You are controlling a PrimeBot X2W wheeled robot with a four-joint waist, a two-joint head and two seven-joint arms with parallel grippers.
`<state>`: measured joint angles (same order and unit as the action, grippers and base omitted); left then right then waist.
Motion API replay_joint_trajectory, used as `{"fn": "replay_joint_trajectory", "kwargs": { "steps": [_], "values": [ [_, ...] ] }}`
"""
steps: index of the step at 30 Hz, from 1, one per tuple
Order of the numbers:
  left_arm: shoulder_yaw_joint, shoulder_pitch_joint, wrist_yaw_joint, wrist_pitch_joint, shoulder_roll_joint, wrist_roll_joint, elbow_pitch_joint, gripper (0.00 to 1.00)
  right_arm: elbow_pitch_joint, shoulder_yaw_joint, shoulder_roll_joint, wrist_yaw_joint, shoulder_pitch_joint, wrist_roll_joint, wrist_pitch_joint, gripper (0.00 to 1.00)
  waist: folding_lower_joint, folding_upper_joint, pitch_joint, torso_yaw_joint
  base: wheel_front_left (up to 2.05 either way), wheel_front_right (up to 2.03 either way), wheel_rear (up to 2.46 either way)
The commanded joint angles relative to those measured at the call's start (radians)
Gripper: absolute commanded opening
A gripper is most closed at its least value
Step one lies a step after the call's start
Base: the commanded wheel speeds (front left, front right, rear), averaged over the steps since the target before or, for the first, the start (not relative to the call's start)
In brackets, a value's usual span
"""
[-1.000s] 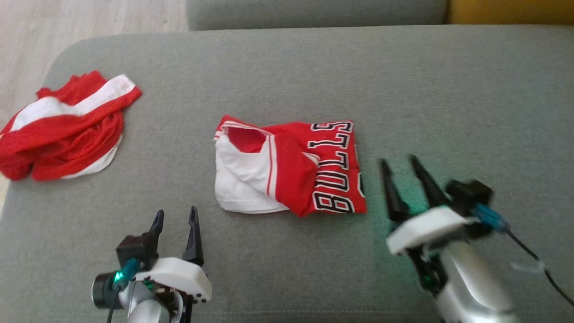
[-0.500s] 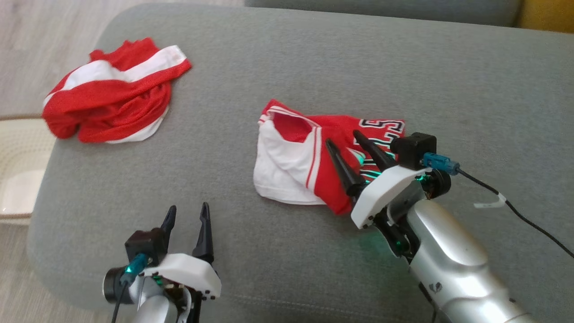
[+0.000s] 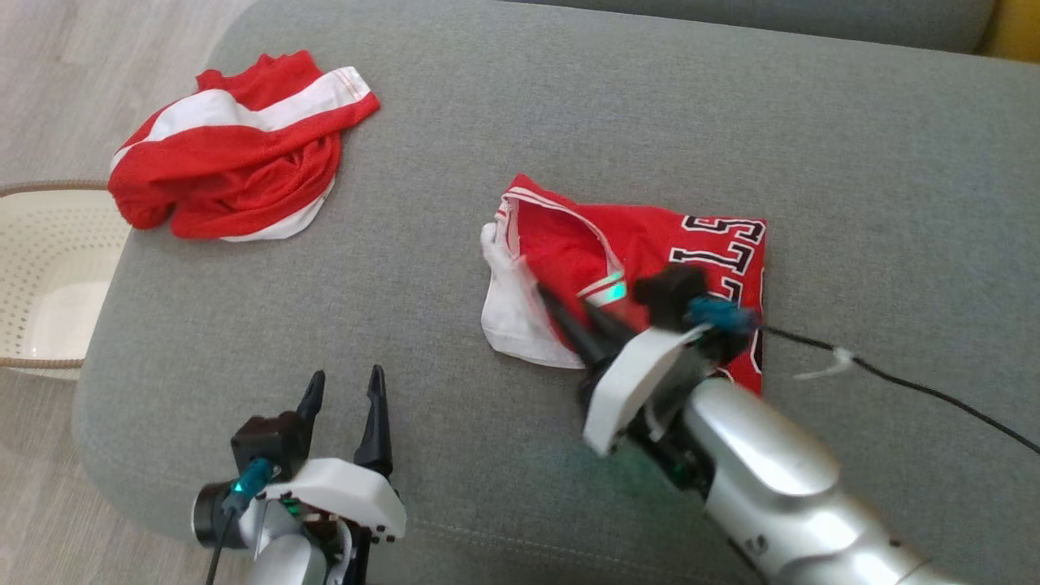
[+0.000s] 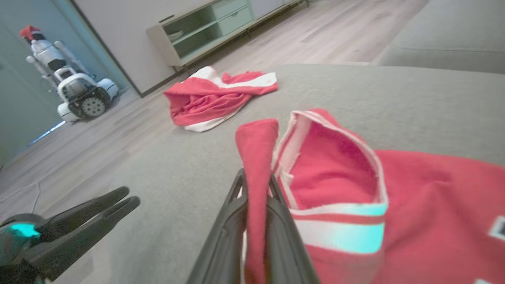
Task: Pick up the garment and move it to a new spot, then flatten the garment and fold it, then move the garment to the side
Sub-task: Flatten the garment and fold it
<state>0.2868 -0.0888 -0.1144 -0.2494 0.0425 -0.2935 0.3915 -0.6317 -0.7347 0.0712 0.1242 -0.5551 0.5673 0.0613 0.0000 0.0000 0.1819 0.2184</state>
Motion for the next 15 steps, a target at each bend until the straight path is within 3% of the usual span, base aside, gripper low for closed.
{"fn": "replay_joint_trajectory", "kwargs": {
  "steps": [1, 3, 4, 5, 6, 11, 15],
  "values": [
    [-0.019, -0.04, 0.002, -0.012, 0.008, -0.011, -0.032, 1.0, 0.043, -0.052, -0.018, 0.007, -0.027, 0.018, -0.009, 0.0, 0.0, 0.0, -0.001, 0.005, 0.0, 0.0, 0.0],
    [-0.007, -0.043, 0.006, -0.012, 0.008, -0.013, -0.029, 1.0, 0.05, -0.105, -0.018, 0.007, -0.031, 0.032, -0.014, 0.0, 0.0, 0.0, -0.002, 0.014, 0.0, 0.0, 0.0],
    [0.002, -0.046, 0.01, -0.012, 0.008, -0.011, -0.024, 1.0, 0.051, -0.129, -0.018, 0.007, -0.034, 0.038, -0.015, 0.08, 0.0, 0.0, -0.002, 0.018, 0.0, 0.0, 0.0],
    [0.011, -0.049, 0.013, -0.012, 0.008, -0.008, -0.018, 1.0, 0.052, -0.154, -0.018, 0.007, -0.035, 0.05, -0.015, 0.67, 0.0, 0.0, -0.002, 0.023, 0.0, 0.0, 0.0],
    [0.017, -0.052, 0.014, -0.012, 0.008, -0.008, -0.013, 1.0, 0.051, -0.18, -0.019, 0.007, -0.037, 0.063, -0.018, 1.0, 0.0, 0.0, -0.002, 0.027, 0.0, 0.0, 0.0],
    [0.042, -0.065, 0.012, -0.012, 0.008, -0.01, -0.003, 1.0, 0.066, -0.25, -0.019, 0.007, -0.056, 0.129, 0.045, 1.0, 0.0, 0.0, -0.004, 0.032, 0.0, 0.0, 0.0],
    [0.044, -0.068, 0.006, -0.012, 0.008, -0.009, -0.007, 1.0, 0.018, -0.209, -0.016, 0.007, -0.071, 0.116, 0.139, 1.0, 0.0, 0.0, -0.012, 0.012, 0.0, 0.0, 0.0]
  ]
}}
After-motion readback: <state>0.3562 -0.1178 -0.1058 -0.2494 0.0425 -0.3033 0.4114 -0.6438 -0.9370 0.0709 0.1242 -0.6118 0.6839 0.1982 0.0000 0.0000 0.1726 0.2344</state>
